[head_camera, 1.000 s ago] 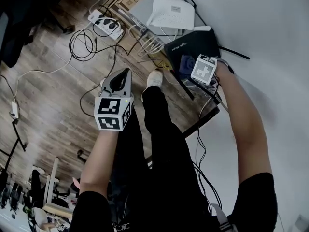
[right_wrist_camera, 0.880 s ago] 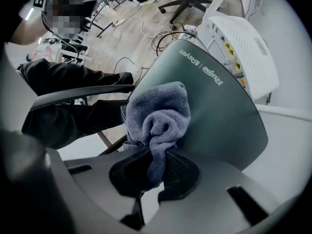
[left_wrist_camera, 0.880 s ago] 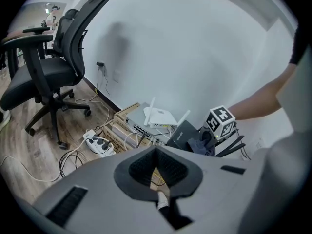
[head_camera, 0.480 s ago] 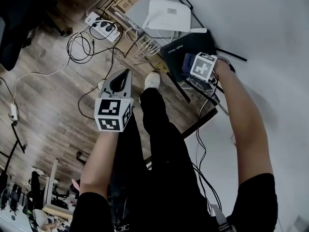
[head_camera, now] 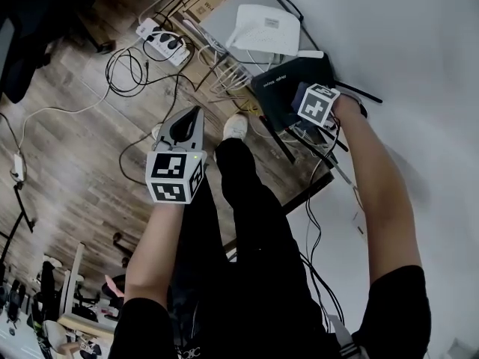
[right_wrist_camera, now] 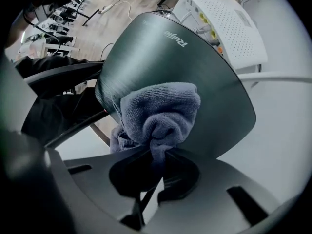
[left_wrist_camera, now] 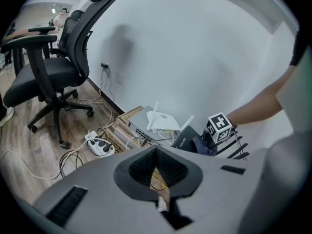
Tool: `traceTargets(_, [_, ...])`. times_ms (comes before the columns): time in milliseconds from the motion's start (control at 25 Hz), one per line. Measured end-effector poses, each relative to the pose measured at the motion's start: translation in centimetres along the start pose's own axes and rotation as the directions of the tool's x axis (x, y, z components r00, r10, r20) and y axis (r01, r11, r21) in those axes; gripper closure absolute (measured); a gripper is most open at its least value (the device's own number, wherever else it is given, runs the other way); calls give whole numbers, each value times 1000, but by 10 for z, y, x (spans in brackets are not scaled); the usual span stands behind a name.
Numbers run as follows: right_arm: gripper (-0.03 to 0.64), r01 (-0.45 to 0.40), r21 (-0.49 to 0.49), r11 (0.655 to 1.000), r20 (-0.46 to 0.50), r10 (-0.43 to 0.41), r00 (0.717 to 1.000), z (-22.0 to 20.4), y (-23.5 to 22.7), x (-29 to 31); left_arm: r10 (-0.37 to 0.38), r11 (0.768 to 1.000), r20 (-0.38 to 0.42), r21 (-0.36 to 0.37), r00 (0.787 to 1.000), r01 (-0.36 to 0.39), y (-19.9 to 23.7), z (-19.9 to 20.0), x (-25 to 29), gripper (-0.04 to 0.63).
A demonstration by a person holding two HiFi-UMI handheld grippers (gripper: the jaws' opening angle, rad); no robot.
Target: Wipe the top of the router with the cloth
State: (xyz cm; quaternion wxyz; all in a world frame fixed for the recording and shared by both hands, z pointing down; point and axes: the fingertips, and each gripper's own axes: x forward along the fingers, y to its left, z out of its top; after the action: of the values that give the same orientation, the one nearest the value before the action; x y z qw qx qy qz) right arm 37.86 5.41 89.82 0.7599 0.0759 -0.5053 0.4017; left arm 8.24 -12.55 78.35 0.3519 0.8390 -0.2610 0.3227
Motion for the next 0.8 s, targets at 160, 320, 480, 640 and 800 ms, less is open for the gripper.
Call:
traceTargets(160, [604,26,-3,1000,-5,-26,1000,-2,-6,3,-1,1000,-2,-19,1000,1,-1,-6,9,601])
traceTargets(320, [604,108,-15,994,-67,-109,992,-11,-18,6,-19,1000,-18,-24,1000,19,-11,-15,13,601])
traceTargets(480, [604,188,2,982,-75,-187,979,-16,-29,7,-40,999,-46,-10,998,40,-21,-24,17,601])
traceTargets(640, [604,343,61,937,-43,-341,939,-15,-59,1,-53,998,-58,11,997,54,-26,-23,21,601])
traceTargets(800, [604,454,141,880,13,-460,888,-5,-89,-17,-54,998,-62,33,997,56,-26,-19,22,601])
